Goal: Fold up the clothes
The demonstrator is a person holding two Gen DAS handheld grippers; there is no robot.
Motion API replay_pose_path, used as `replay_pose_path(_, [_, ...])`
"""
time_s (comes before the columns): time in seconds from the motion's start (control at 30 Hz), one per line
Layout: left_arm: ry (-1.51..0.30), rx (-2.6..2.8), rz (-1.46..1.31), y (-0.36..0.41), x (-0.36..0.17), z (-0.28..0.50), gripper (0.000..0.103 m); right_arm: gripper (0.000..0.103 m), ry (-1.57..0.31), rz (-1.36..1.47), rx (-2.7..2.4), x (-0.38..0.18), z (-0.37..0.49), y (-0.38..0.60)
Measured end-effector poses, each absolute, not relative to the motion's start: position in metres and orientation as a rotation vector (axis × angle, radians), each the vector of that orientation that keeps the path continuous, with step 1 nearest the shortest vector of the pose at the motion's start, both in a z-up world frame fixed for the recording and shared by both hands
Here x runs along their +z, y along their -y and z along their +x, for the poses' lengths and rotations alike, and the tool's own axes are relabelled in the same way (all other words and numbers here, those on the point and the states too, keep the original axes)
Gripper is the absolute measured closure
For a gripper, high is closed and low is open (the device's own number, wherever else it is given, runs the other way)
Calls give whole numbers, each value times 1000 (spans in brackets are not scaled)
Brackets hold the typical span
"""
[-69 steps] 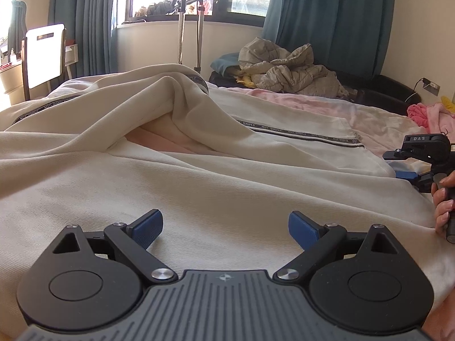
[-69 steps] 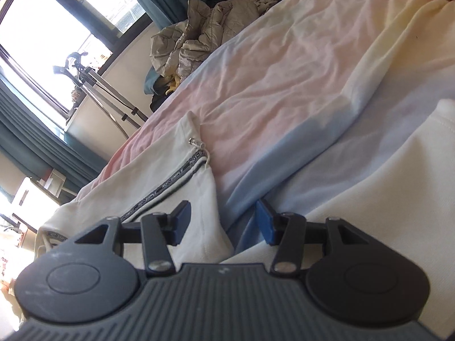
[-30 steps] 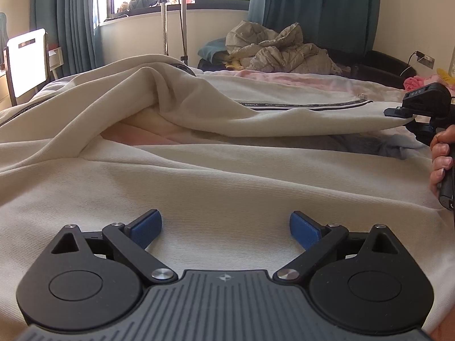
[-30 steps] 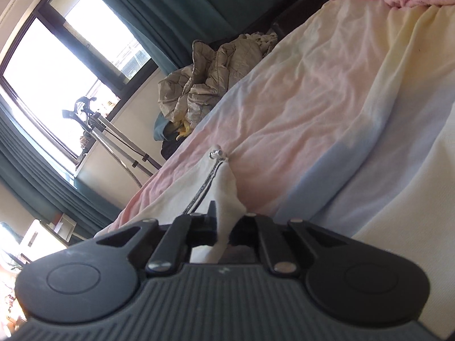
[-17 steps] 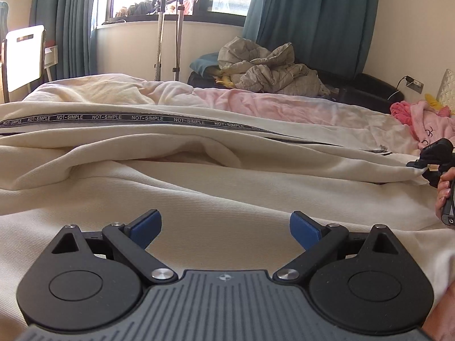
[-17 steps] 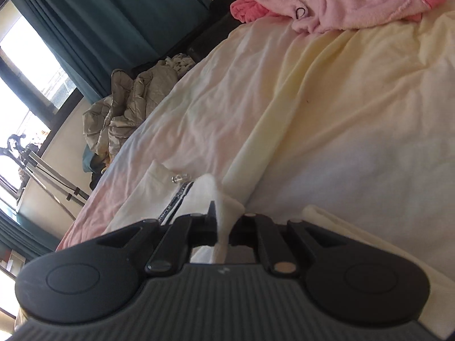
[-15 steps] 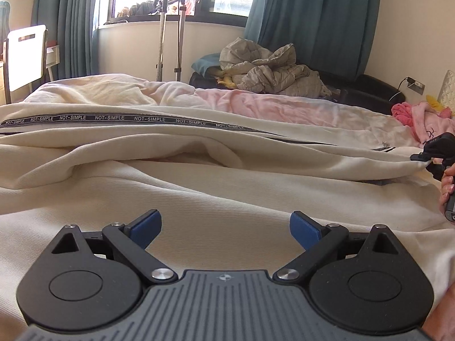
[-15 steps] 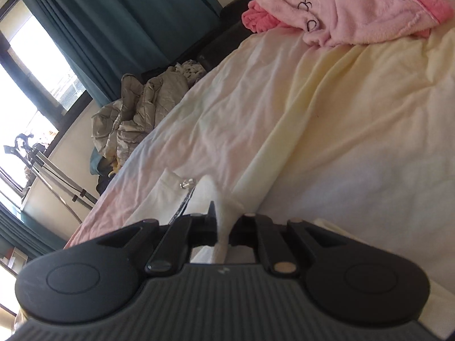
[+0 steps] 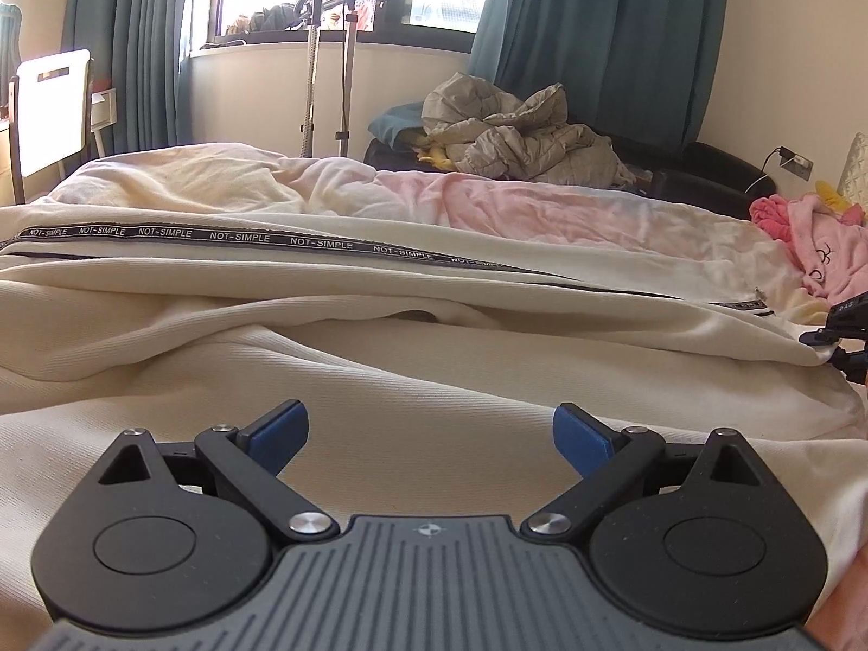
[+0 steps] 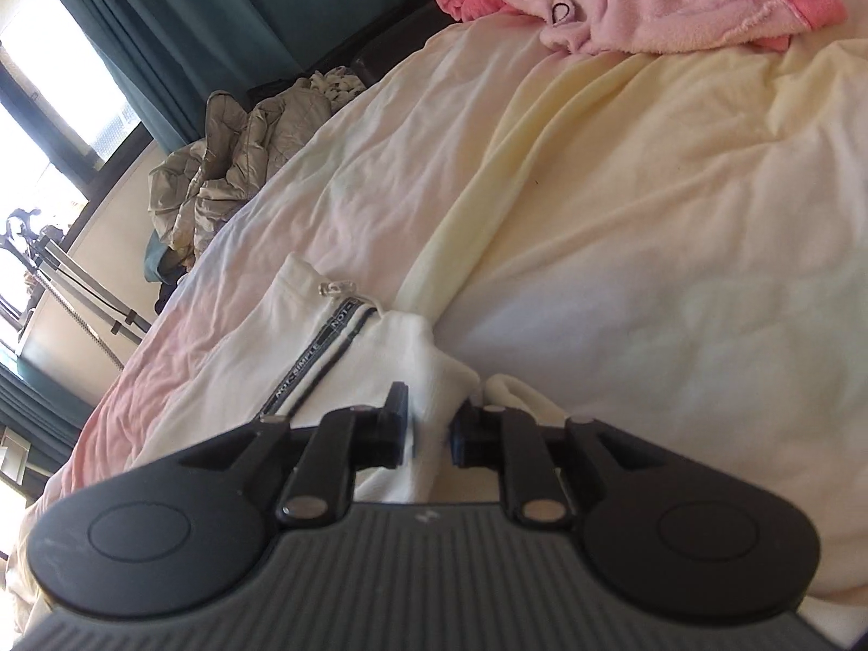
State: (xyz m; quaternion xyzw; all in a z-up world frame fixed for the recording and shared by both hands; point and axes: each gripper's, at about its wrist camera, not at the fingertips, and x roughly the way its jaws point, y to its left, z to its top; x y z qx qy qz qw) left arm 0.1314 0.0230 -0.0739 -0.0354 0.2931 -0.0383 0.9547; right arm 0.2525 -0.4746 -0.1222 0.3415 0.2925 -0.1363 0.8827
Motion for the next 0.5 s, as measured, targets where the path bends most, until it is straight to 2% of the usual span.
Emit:
replay_pose_path(0.03, [-594,-77,-73,-24,-73,131,5,65,-599,698,-265,-116,247,470])
replay_pose_path(0.07, [-593,-76,-74,-24,-72,130,5,59,-592,685,-243,-109,242,464])
replay_pose_path(0.27, [-572,-82,-80,-24,-65,121,5,59,-612,510,-134,-70,195,410])
replay_pose_path(0.5, [-545,-58,-83,-32,-56,102,5,59,-524,498,-6,-30,116,348])
